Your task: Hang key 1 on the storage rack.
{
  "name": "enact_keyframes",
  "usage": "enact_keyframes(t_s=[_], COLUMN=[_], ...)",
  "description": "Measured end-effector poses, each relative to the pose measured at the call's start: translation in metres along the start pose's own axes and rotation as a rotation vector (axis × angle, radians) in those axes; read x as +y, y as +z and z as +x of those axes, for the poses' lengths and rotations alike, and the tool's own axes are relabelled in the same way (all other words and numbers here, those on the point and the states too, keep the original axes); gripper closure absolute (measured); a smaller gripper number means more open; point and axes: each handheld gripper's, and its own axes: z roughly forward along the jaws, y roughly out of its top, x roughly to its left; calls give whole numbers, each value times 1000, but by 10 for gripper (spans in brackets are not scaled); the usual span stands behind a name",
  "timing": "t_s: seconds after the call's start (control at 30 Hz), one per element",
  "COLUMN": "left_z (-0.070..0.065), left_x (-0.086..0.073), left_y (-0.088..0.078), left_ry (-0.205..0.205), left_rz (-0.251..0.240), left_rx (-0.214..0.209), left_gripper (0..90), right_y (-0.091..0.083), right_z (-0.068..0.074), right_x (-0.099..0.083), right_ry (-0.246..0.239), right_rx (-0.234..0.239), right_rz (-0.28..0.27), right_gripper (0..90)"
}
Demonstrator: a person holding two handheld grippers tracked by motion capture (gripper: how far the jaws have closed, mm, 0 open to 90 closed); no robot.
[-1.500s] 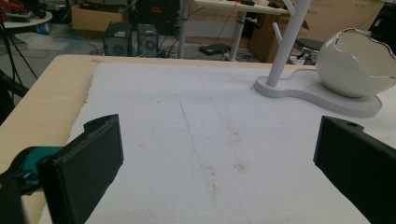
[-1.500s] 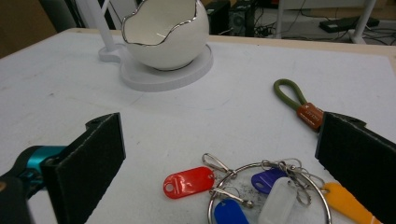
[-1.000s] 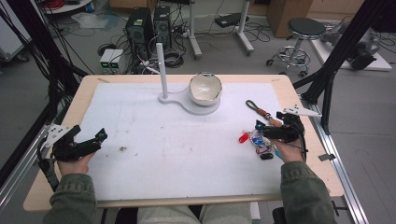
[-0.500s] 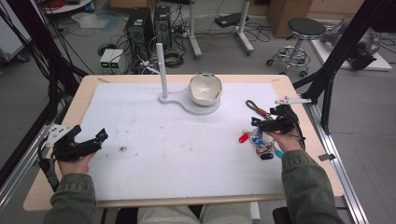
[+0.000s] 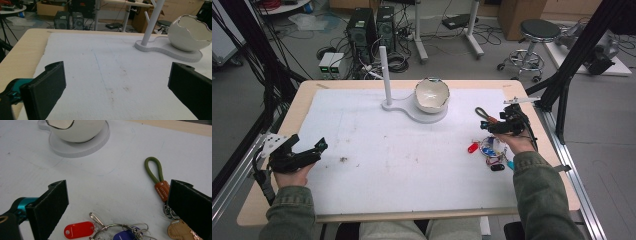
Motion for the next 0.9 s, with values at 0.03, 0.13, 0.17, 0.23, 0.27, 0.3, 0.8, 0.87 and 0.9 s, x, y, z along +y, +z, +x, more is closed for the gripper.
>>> enact_keyframes(t_s=[0.03,0.13,0.17,0.23,0.27,0.3,0.8,0.87,0.9], left_z=[0,0,0,-1,-1,-1,-3,-3,-3], left_x=[0,0,0,1,1,1,2,3,3], left_y=[0,1,1,1,1,1,2,2,2], left_ry=[0,0,0,1,3,7,4,3,4], left_rz=[0,3,0,-4,-4,-2,-4,-6,-5], left_rx=[0,0,0,1,1,-1,-19,-22,-23], left_gripper=[19,20,20,19,19,19,20,20,20], right_y=[2,5,5,6,8,8,34,40,43], right_z=[-2,-7,-7,-11,-15,-17,-35,-38,-40], right_x=[1,4,4,6,8,9,20,22,23], right_ry=[8,23,23,30,42,44,32,22,20], right_rx=[-6,-14,-14,-21,-19,-20,-26,-37,-42], right_rz=[2,10,10,20,16,18,85,97,106], right_gripper=[28,29,29,29,29,29,29,29,29])
